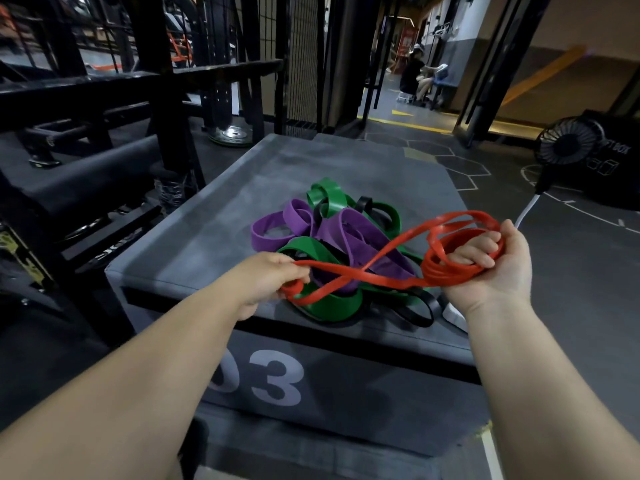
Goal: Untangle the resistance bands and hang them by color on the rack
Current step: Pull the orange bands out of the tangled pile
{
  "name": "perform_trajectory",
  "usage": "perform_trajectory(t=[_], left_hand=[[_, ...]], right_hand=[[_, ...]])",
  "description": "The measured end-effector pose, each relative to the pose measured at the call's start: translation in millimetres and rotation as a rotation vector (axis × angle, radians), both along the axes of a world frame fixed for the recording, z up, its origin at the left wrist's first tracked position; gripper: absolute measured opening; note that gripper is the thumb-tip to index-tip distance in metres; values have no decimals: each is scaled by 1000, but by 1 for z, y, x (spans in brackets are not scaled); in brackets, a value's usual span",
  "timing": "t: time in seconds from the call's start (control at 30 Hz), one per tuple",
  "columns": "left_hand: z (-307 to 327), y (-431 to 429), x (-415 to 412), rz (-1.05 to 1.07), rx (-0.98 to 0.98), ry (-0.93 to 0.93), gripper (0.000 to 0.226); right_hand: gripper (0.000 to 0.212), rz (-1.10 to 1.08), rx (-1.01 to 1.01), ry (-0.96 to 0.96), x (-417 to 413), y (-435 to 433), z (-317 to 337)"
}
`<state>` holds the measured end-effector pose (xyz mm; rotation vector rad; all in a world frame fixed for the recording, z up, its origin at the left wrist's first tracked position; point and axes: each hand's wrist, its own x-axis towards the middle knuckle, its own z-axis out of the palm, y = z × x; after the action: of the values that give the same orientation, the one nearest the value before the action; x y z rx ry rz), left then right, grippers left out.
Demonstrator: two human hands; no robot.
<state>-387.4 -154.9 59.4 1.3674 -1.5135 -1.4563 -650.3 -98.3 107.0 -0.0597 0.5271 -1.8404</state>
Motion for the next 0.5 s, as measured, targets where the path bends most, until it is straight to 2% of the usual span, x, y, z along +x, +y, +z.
perform_trajectory(t=[0.13, 0.23, 0.33, 0.5], left_hand=[[8, -1, 4, 45, 183, 373, 15], [13, 1, 5, 92, 301, 526, 21], [14, 1, 2, 127, 366, 585, 23], [14, 0, -1, 163, 382, 543, 23]], right_hand=[[41, -35, 42, 70, -5, 0, -2], [42, -39, 86, 136, -5, 0, -2], [44, -11, 139, 232, -1, -1, -1], [42, 34, 192, 382, 12, -4, -9]])
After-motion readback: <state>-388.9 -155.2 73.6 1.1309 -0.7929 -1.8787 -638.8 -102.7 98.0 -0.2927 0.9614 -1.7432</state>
